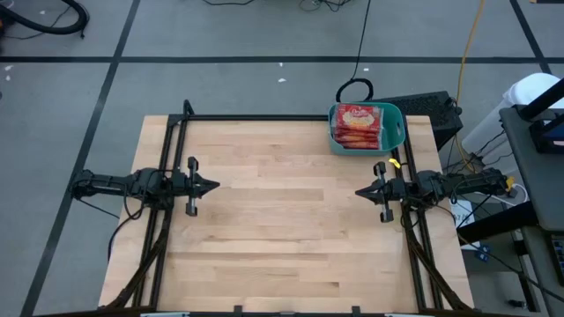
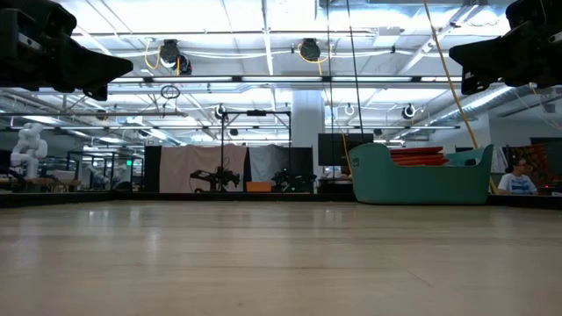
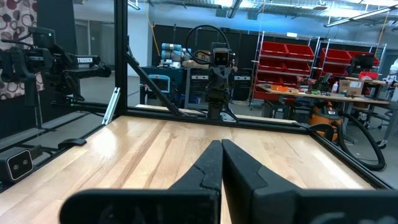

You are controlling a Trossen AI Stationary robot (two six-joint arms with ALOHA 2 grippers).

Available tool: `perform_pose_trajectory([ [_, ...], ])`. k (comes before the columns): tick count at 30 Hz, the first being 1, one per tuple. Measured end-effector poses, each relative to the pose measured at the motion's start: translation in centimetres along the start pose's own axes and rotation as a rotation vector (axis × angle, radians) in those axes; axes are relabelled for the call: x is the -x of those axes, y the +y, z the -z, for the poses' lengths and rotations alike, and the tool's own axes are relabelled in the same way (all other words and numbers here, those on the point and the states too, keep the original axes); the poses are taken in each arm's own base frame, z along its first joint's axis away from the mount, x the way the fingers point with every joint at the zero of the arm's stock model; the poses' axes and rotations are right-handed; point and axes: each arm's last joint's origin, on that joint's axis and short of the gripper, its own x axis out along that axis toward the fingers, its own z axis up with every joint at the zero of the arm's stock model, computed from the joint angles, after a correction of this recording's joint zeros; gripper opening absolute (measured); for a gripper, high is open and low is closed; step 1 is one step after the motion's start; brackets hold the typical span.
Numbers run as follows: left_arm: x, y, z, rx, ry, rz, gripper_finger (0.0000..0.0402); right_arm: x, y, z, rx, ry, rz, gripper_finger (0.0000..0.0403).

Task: Sort popcorn bags into baskets
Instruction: Return to Home Position

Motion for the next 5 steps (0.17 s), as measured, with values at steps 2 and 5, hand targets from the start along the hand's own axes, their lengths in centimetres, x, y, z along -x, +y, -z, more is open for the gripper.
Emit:
perform_pose_trajectory([
  [2, 0.0, 0.0, 0.0, 0.0, 0.0, 0.0, 0.0017, 0.0, 0.0, 0.0, 0.0, 0.0, 0.0, 0.0],
  [5, 0.0, 0.0, 0.0, 0.0, 0.0, 0.0, 0.0017, 0.0, 0.0, 0.0, 0.0, 0.0, 0.0, 0.0],
])
